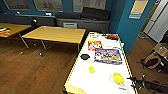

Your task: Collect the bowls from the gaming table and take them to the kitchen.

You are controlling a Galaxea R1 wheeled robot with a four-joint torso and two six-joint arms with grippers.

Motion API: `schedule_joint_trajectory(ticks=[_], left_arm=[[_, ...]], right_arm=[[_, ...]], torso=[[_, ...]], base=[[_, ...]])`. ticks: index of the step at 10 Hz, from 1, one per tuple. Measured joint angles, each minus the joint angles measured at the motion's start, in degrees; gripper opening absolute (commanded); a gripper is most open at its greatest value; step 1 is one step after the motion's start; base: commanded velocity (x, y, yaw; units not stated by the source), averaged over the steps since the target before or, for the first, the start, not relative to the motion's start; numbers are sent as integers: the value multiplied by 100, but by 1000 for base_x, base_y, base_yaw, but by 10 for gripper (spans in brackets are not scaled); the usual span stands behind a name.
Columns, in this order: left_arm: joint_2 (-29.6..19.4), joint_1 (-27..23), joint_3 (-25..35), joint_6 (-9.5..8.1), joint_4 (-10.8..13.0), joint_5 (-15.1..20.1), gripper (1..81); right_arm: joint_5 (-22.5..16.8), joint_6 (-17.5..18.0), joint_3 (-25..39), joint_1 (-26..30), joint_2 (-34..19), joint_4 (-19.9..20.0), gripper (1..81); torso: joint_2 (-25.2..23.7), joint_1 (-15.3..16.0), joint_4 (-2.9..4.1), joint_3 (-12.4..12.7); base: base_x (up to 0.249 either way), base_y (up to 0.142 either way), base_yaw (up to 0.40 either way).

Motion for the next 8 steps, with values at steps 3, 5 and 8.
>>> schedule_joint_trajectory(ticks=[3,5,8], left_arm=[[-1,-2,-4,0,0,0,811],[-1,0,-4,0,0,-2,811],[-4,0,-6,0,0,-4,811]], right_arm=[[-18,143,-267,41,268,2,811],[-30,238,-374,44,393,2,811],[-33,254,-472,66,469,0,811]], torso=[[0,0,0,0],[0,0,0,0],[0,0,0,0]], base=[[0,0,0],[0,0,0],[0,0,0]])
